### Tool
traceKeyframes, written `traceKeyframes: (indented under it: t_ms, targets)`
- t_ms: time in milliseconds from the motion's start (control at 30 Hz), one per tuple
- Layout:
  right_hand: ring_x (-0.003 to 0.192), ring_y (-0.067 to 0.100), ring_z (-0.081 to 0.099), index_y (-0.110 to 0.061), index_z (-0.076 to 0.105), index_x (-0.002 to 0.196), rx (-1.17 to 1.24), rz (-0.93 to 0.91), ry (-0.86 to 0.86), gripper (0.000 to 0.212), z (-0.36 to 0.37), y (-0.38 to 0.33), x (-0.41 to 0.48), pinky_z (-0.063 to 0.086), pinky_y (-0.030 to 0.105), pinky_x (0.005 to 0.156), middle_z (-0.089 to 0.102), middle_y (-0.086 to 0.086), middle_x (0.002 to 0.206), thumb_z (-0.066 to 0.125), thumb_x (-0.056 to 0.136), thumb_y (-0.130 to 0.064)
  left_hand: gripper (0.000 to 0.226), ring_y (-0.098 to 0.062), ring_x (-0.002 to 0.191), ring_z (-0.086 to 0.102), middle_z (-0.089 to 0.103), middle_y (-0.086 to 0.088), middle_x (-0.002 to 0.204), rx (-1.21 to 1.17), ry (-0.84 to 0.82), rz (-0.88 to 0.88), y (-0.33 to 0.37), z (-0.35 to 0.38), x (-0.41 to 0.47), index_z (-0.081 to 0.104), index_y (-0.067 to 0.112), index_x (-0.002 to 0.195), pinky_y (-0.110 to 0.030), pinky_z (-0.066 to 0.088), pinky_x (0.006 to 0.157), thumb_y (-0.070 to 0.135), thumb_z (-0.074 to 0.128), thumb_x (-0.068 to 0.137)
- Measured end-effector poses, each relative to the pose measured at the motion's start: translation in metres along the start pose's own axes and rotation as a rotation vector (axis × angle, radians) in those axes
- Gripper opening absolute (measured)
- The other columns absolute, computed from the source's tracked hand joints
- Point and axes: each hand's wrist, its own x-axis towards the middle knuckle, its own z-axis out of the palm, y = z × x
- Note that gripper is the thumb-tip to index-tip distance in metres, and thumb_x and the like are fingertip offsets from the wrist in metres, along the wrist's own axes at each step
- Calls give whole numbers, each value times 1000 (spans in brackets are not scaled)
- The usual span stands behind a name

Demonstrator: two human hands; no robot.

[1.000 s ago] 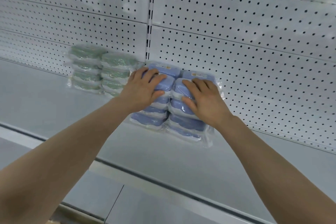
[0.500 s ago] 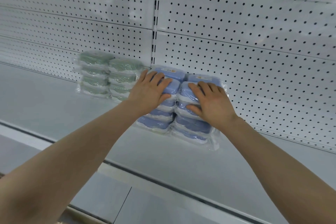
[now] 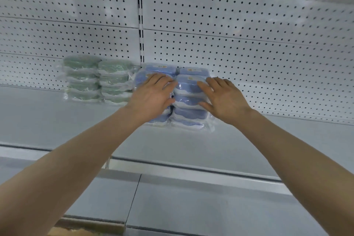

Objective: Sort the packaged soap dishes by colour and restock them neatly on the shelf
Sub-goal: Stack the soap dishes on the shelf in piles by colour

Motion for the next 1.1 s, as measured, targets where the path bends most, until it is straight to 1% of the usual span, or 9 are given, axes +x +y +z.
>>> traceKeyframes:
  t_ms: [67,133,200,233,533,733,900,1000,1100]
  targets:
    - [110,38,57,-7,54,135,-31,13,0,58,-13,1,-27,47,47,93,58,19,126,45,94,-47,45,-34,111,58,63,-12,118,-29,20,40,15,-4,-4,62,6,122,-42,46,95,32,67,85]
    - [114,38,56,-6,53,135,-63,45,-25,58,-27,2,-59,47,47,95,57,19,127,55,93,-45,44,-33,109,57,63,-11,116,-82,11,86,36,-8,-7,61,7,122,-41,45,96,36,55,90]
    - [115,37,56,-5,53,135,-84,78,-69,58,-42,1,-91,46,46,95,58,18,127,55,92,-45,47,-32,105,57,65,-9,112,-136,5,114,57,-12,-10,61,9,122,-37,42,95,40,44,91]
    - [115,37,56,-5,53,135,-101,101,-94,58,-50,-1,-111,46,46,96,58,18,127,54,92,-45,48,-32,104,57,65,-8,111,-166,6,133,71,-14,-12,62,9,121,-36,42,94,42,43,92]
    - [110,38,59,-3,56,131,-148,344,-240,57,-102,-11,-305,49,47,92,61,20,121,68,88,-38,45,-30,102,56,65,-6,110,-452,-40,332,222,-13,-27,63,12,122,-37,43,96,43,45,94]
    - [109,38,59,-5,55,131,-154,575,-392,56,-126,-3,-440,49,49,93,61,19,120,63,88,-41,44,-29,101,57,65,-5,109,-616,-100,453,347,-8,-23,65,12,117,-34,44,92,42,45,92]
    - [111,32,59,-11,60,129,-165,682,-499,48,-142,23,-554,47,42,94,62,11,121,63,90,-39,40,-26,106,55,63,-3,114,-717,-162,509,464,-1,-11,64,13,120,-36,48,91,39,53,91]
    - [109,33,60,-12,58,130,-161,769,-576,49,-149,52,-615,49,42,93,64,10,118,56,92,-41,39,-25,105,56,64,-2,113,-756,-206,520,539,6,1,64,13,120,-34,48,89,36,58,89]
    - [107,32,63,-10,62,126,-163,823,-639,46,-152,89,-677,52,41,90,66,10,115,65,87,-36,39,-24,105,57,63,-2,114,-791,-282,512,614,18,14,64,15,121,-32,49,84,33,66,87]
